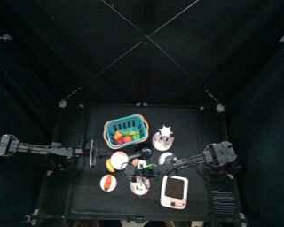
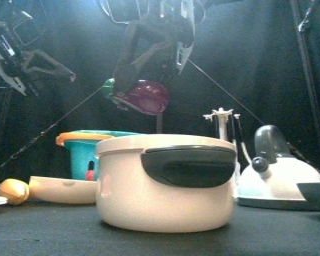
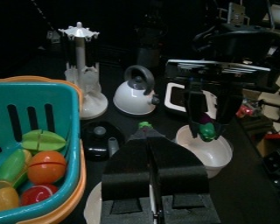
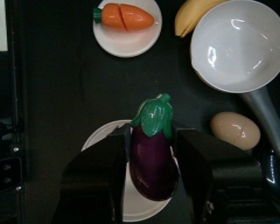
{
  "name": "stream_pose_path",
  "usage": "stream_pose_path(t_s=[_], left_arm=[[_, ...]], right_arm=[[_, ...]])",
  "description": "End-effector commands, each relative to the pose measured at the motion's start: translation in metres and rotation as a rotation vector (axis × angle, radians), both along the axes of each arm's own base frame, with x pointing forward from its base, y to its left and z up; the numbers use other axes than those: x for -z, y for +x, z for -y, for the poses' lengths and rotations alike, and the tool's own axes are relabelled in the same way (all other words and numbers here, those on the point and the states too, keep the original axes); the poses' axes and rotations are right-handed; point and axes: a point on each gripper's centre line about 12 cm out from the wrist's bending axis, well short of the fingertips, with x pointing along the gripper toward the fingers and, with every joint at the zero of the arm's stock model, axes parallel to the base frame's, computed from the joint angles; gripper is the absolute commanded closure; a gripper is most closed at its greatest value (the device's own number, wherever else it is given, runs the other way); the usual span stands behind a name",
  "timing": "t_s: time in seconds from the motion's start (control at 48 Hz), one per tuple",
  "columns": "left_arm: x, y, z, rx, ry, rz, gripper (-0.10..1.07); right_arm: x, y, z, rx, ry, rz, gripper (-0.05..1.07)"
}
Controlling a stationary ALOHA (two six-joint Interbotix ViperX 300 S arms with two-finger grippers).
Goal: Place eggplant into basket
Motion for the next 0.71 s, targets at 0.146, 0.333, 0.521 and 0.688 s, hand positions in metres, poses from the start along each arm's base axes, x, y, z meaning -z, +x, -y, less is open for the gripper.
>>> stream_pose_path(t_s=[0.146, 0.333, 0.521, 0.688], left_arm=[[-0.009, 0.003, -0.001, -0.005, 0.001, 0.029, 0.99], [-0.009, 0.003, -0.001, -0.005, 0.001, 0.029, 0.99], [-0.009, 0.003, -0.001, -0.006, 0.004, 0.029, 0.99], [-0.009, 0.003, -0.001, -0.006, 0.006, 0.029, 0.99]], right_arm=[[-0.052, 0.001, 0.042, 0.066, -0.024, 0.141, 0.43], [-0.067, 0.004, 0.105, 0.173, -0.077, 0.199, 0.43], [-0.082, 0.007, 0.169, 0.278, -0.128, 0.282, 0.43], [-0.083, 0.018, 0.217, 0.34, -0.158, 0.37, 0.43]])
